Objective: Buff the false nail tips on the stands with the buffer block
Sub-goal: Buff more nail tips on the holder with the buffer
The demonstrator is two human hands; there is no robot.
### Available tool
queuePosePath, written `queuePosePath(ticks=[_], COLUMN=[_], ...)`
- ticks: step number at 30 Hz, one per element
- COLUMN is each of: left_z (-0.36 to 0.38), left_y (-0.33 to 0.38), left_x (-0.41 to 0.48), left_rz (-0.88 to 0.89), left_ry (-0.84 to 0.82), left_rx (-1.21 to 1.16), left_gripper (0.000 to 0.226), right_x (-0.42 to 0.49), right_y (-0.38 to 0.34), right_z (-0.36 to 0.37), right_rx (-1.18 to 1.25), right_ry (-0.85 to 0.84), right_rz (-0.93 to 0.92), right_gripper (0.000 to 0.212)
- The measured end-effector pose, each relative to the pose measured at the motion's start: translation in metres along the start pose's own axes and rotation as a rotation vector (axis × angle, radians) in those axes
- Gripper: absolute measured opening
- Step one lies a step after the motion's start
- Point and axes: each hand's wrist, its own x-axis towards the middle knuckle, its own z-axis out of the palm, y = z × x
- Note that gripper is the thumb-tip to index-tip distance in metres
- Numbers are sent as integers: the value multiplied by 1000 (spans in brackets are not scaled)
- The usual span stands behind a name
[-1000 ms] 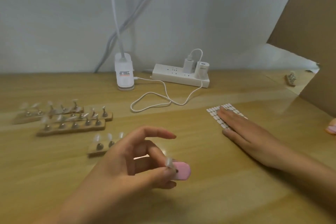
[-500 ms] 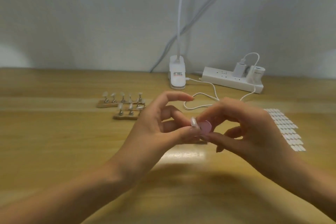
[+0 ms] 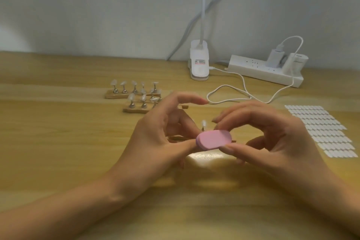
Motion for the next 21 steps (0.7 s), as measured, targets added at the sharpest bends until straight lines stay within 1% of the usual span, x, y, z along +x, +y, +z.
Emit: queuePosePath(ticks=[3,6,7,9,11,16,19,21], left_z=[0,-1,-1,-1,1,3,4,4], left_y=[-1,-1,-1,-1,-1,0,1,2], left_x=[1,1,0,-1,-2,-3,-3,-3], left_rz=[21,33,33,42,51,61,55,57], left_ry=[-10,-2,0,-1,13,20,38,40], left_rx=[24,36,35,35,35,38,60,56], left_gripper=[58,62,62,61,61,49,52,52], right_x=[-1,-1,-1,-1,0,2,1,0], right_y=[3,2,1,0,-1,0,1,1], right_z=[-4,-3,-2,-4,-5,-5,-4,-1], right_rx=[0,-89,-125,-188,-219,-210,-215,-217], right_ry=[9,8,-3,-19,4,9,42,8], right_rz=[-11,-46,-67,-115,-138,-177,-177,-222], right_gripper=[20,25,24,19,19,19,19,17])
